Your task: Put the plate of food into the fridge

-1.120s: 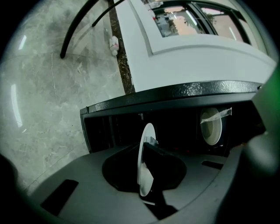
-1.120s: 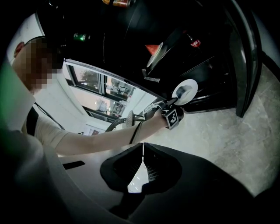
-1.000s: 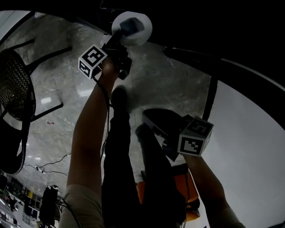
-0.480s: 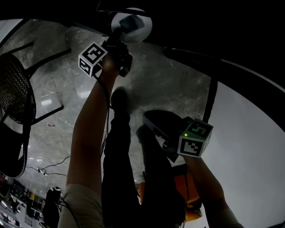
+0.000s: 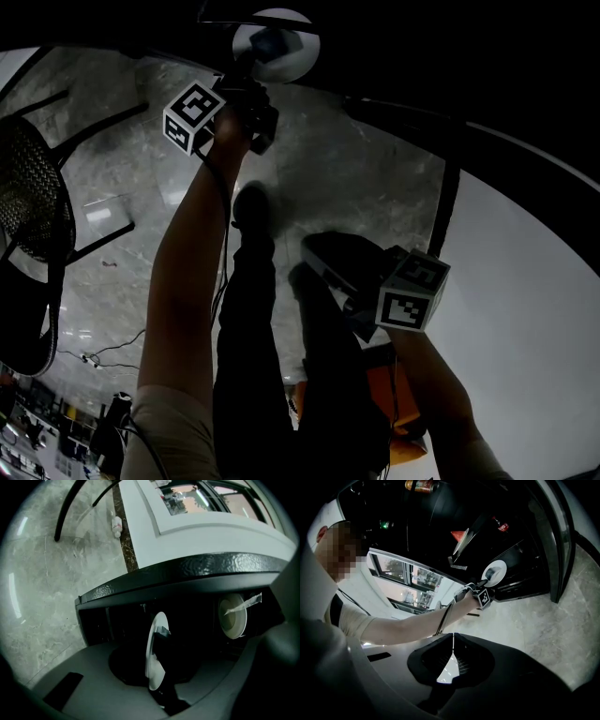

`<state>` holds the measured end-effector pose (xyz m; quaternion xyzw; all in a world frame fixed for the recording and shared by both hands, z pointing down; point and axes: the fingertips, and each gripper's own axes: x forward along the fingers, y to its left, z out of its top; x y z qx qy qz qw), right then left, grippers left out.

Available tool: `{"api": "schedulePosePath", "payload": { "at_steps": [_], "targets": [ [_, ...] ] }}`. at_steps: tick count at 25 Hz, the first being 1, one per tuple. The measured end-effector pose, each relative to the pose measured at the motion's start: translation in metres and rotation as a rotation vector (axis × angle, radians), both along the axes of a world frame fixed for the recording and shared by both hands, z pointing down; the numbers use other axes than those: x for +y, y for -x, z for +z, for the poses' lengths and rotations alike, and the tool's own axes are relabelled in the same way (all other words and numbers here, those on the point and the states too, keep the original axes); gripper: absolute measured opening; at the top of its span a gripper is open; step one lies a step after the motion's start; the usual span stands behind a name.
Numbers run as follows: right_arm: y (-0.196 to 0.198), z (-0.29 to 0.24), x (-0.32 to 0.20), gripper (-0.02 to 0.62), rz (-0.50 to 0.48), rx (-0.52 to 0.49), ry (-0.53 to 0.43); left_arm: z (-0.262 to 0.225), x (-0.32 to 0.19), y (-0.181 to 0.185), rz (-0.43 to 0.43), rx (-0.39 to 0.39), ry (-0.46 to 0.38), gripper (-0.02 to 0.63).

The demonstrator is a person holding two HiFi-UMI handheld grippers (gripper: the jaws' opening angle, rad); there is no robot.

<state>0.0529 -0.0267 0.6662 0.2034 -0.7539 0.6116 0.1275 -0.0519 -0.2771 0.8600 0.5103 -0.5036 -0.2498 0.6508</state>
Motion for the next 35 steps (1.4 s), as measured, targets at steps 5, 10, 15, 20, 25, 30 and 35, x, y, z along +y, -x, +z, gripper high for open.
{"api": "schedulePosePath", "payload": {
  "at_steps": [5, 10, 15, 20, 25, 30, 35],
  "targets": [
    [0.0, 0.0, 0.003, 0.025, -0.008, -0.008, 0.009, -0.002, -0.003, -0.002, 0.042, -0.072, -0.02, 0.032],
    [0.001, 0.0, 0.004, 0.025, -0.022, -0.012, 0.011, -0.001, -0.004, -0.001, 0.065, -0.109, -0.019, 0.145],
    [-0.001, 0.002, 0.004, 0.025, -0.027, -0.012, 0.015, -0.004, 0.001, 0.002, 0.097, -0.134, -0.019, 0.158],
    [0.0, 0.003, 0.004, 0.025, -0.036, -0.01, 0.016, 0.0, 0.018, 0.002, 0.137, -0.152, 0.012, 0.152],
    [0.001, 0.003, 0.004, 0.025, -0.046, 0.002, -0.002, -0.001, 0.022, -0.003, 0.145, -0.145, 0.011, 0.061],
    [-0.004, 0.009, 0.012, 0.025, -0.025, 0.013, 0.023, -0.005, 0.016, -0.003, 0.151, -0.148, 0.005, 0.031],
    [-0.007, 0.01, 0.007, 0.025, -0.02, 0.025, 0.0, -0.005, 0.007, -0.002, 0.139, -0.154, -0.001, 0.029]
  ]
}}
